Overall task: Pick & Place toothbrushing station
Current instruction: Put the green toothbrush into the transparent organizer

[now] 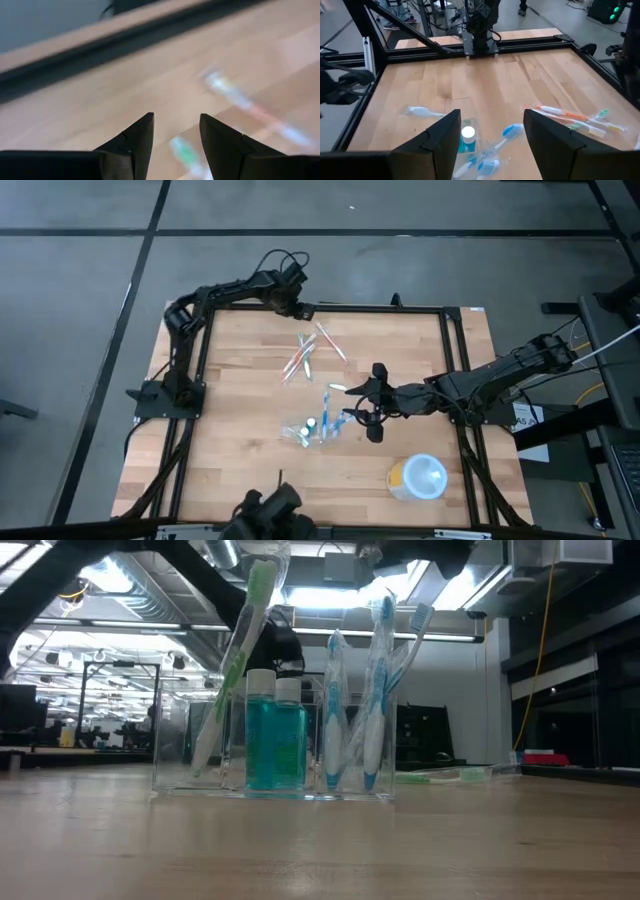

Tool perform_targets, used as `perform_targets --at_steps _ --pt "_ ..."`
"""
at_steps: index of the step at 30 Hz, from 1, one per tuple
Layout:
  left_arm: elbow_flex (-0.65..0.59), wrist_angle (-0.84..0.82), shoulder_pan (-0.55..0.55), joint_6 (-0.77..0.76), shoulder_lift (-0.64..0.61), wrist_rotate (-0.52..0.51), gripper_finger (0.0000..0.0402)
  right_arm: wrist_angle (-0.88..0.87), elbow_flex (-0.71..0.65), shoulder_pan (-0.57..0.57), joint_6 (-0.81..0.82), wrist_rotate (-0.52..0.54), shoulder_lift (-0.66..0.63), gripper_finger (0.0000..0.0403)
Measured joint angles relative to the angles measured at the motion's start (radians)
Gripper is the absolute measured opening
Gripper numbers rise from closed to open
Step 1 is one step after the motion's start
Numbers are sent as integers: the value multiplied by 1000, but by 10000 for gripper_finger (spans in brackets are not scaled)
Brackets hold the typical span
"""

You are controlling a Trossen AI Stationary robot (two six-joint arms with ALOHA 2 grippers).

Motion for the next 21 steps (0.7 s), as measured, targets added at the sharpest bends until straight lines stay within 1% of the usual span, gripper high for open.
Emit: perform_targets --at_steps 3,6,12,15,21 --pt "52 -124 0 13 52 -24 154 -8 0 7 0 0 0 219" --pt "58 -159 -5 20 80 10 154 -12 0 8 -4 0 0 219" --pt "60 -126 -31 22 88 34 154 -19 0 8 -5 0 0 219" --pt "60 -142 -35 22 88 59 154 -18 0 8 -8 0 0 219" --pt "60 -154 -58 31 88 61 154 -18 0 8 -8 0 0 219"
